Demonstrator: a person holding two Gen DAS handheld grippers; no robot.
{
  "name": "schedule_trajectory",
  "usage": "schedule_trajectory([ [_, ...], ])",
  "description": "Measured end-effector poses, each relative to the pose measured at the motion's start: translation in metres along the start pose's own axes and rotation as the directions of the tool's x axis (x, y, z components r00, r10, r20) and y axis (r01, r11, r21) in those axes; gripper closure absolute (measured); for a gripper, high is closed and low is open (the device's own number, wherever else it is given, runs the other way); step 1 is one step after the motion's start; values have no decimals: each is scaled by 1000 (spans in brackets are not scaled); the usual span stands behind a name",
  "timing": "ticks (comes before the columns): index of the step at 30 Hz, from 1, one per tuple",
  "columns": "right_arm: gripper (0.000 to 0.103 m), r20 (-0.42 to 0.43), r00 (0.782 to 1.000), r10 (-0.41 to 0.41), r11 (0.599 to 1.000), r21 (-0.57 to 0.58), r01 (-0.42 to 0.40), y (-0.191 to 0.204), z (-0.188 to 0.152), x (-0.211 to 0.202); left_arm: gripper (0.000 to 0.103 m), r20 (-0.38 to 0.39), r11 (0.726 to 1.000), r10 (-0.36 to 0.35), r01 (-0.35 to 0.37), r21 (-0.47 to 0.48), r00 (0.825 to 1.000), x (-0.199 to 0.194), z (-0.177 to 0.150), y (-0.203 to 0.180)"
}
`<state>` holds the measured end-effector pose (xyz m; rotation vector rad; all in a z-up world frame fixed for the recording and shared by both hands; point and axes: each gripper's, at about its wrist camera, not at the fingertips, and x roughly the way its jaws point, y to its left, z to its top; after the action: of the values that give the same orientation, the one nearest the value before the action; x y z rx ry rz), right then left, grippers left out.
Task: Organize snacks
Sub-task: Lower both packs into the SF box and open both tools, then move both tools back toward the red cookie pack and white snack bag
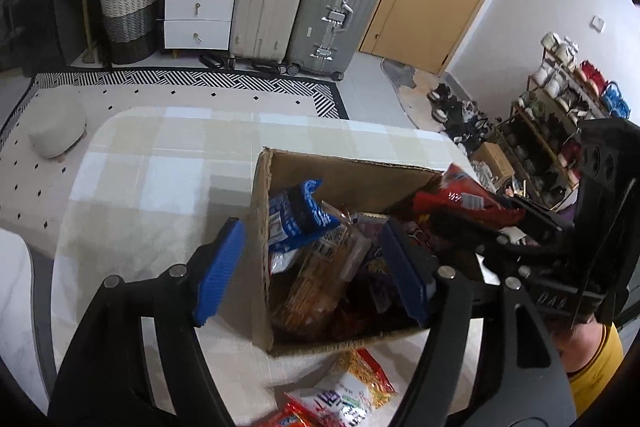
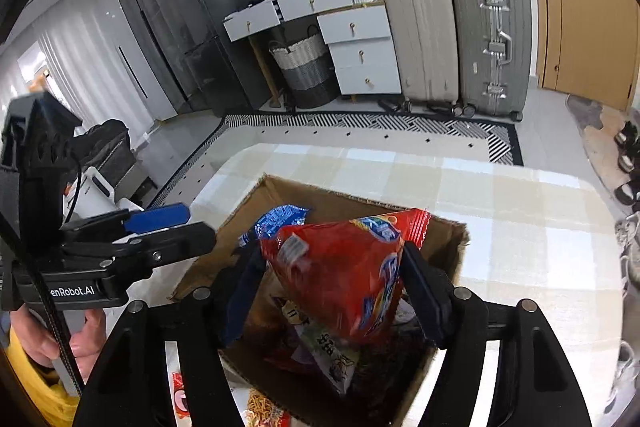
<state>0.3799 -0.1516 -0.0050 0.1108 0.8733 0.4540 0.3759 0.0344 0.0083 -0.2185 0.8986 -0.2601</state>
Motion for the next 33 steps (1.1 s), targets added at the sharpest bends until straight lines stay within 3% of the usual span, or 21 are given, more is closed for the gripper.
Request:
schedule_trajectory([
  [6,32,22,1000,15,1000,-8,-15,8,-2,-29,29,20,1000,-13,13,0,1000,-36,-21,-4],
  [15,29,-73,997,-2,1000,-20,0,17,-26,-21,28,21,1000,-11,11,17,1000,-73,-44,-23],
  [27,20,48,999,12,997,-80,-9,46,-38,-84,27,24,1000,-4,3,21,1000,-104,-67,-31],
  [33,20,116,991,73,995,-77,-64,65,-55,-123,26,56,999,24,-26,26,998,-128,-95,-34],
])
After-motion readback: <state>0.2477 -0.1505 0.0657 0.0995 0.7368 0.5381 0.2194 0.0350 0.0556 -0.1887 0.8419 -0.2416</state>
